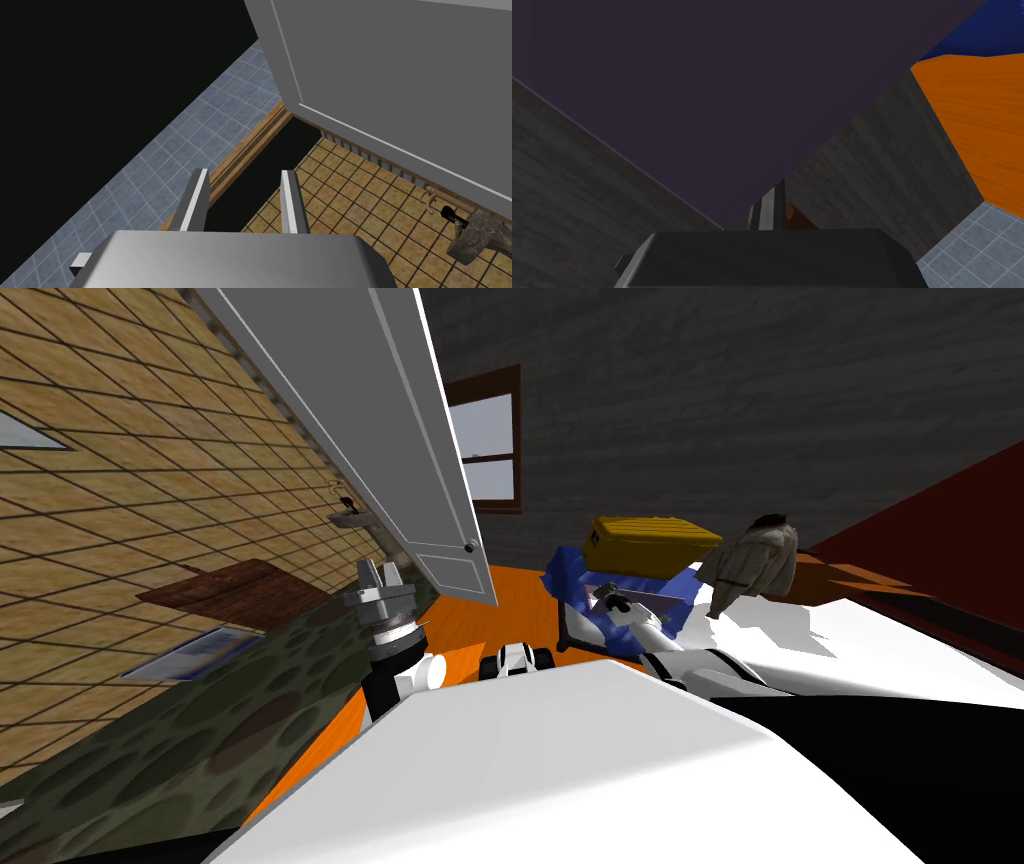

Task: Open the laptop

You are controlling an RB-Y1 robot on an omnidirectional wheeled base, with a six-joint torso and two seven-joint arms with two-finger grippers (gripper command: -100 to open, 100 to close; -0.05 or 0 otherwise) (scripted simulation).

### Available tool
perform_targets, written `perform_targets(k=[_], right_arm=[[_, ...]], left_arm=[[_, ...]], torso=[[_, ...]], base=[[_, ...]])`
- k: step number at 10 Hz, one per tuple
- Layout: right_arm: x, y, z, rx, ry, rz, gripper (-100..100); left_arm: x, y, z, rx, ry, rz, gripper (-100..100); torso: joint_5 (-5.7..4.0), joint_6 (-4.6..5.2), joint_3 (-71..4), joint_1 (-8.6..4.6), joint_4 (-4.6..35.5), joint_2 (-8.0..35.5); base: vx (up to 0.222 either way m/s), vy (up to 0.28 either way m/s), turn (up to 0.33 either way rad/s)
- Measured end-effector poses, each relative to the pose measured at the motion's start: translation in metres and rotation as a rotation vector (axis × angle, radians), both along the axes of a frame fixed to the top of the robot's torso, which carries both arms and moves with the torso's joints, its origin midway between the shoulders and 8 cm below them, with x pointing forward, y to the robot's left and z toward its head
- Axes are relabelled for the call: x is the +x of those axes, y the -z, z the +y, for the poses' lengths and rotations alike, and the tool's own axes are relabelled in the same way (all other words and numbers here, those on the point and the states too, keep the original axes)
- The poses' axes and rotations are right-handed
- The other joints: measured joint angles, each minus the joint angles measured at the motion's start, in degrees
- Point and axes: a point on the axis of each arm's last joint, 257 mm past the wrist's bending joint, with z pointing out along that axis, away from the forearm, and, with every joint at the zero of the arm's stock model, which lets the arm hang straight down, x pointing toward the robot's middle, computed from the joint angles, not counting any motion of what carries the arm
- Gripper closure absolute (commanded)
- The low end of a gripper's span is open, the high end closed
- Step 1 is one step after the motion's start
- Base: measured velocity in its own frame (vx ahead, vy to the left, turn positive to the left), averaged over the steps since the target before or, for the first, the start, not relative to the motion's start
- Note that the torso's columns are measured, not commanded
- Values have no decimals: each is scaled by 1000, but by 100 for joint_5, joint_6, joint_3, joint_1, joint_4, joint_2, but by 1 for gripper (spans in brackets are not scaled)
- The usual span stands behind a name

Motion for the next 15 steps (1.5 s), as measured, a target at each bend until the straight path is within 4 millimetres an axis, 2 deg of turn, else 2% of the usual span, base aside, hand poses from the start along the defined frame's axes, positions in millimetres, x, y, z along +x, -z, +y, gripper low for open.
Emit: perform_targets(k=[1,5,15], right_arm=[[0,1,-1,3,5,4,-100],[-2,-5,-25,-48,16,67,-100],[-27,-33,-98,-188,92,217,-100]], left_arm=[[0,0,0,0,0,0,0],[0,0,0,0,0,0,0],[0,0,0,0,0,0,0]], torso=[[-3,-2,-1,-2,-1,-2],[-2,-6,10,2,5,15],[-1,-9,1,10,0,1]], base=[[-64,-11,168],[-150,-37,149],[-123,-21,134]])
